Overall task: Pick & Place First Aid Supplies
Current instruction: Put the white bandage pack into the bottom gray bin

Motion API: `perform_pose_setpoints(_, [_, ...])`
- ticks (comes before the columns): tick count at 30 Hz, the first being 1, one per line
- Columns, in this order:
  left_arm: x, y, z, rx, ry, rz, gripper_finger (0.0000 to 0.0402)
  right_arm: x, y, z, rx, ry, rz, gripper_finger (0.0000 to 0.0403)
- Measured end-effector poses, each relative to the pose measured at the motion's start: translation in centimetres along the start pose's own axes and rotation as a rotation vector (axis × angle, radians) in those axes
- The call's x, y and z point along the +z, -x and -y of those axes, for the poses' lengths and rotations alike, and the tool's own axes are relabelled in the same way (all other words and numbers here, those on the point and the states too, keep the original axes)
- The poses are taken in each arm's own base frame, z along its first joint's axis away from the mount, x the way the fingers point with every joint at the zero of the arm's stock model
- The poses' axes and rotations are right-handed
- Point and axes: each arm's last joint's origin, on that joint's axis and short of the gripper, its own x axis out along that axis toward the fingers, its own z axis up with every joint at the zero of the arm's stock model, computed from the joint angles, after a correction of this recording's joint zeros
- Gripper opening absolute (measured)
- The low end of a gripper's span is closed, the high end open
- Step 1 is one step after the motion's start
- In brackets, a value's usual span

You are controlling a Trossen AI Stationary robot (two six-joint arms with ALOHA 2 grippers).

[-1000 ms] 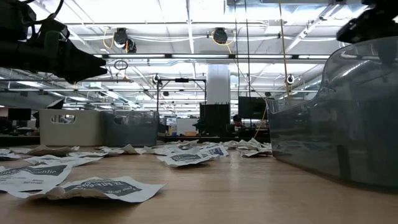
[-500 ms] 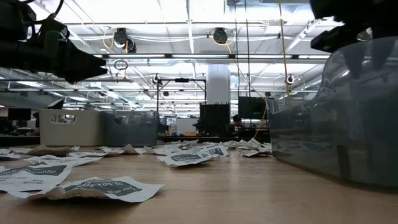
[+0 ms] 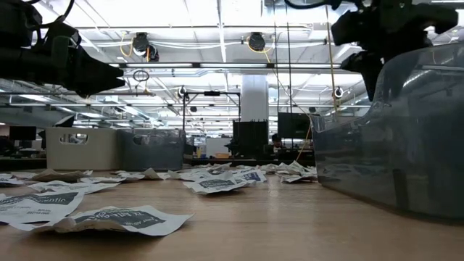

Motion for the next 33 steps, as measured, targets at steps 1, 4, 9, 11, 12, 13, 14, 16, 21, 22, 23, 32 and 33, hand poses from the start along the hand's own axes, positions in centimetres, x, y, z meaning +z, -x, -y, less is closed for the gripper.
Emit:
perform_pose_setpoints(1, [0.0,0.0,0.0,0.000,0.000,0.000,0.0306,0.0,-0.1,0.1,-0.001,-0.007,-0.004,0.0160])
perform_pose_setpoints(4, [0.0,0.0,0.0,0.000,0.000,0.000,0.0306,0.1,-0.9,0.5,-0.004,-0.022,-0.031,0.0159])
perform_pose_setpoints(9, [0.0,0.0,0.0,0.000,0.000,0.000,0.0306,0.0,-3.0,0.7,-0.008,0.004,-0.042,0.0156])
perform_pose_setpoints(11, [0.0,0.0,0.0,0.000,0.000,0.000,0.0306,0.1,-3.9,0.7,-0.008,0.009,-0.028,0.0156])
perform_pose_setpoints(12, [0.0,0.0,0.0,0.000,0.000,0.000,0.0305,0.1,-4.3,0.7,-0.008,0.010,-0.019,0.0156])
perform_pose_setpoints(13, [0.0,0.0,0.0,0.000,0.000,0.000,0.0306,0.0,-4.7,0.7,-0.008,0.010,-0.011,0.0155])
perform_pose_setpoints(14, [0.0,0.0,0.0,0.000,0.000,0.000,0.0306,0.0,-5.0,0.8,-0.009,0.010,-0.003,0.0155])
perform_pose_setpoints(16, [0.0,0.0,0.0,0.000,0.000,0.000,0.0305,0.0,-5.8,0.8,-0.009,0.011,0.003,0.0155])
perform_pose_setpoints(21, [0.0,0.0,0.0,0.000,0.000,0.000,0.0306,0.0,-7.6,1.0,-0.009,0.003,-0.005,0.0155])
perform_pose_setpoints(22, [0.0,0.0,0.0,0.000,0.000,0.000,0.0306,0.0,-7.9,1.1,-0.008,-0.005,-0.011,0.0155])
perform_pose_setpoints(23, [0.0,0.0,0.0,0.000,0.000,0.000,0.0305,0.0,-8.2,1.2,-0.009,-0.017,-0.020,0.0155])
perform_pose_setpoints(32, [0.0,0.0,0.0,0.000,0.000,0.000,0.0306,-0.1,-10.7,2.9,-0.010,-0.109,-0.147,0.0155])
perform_pose_setpoints(33, [0.0,0.0,0.0,0.000,0.000,0.000,0.0306,-0.1,-10.9,3.0,0.002,-0.115,-0.159,0.0155])
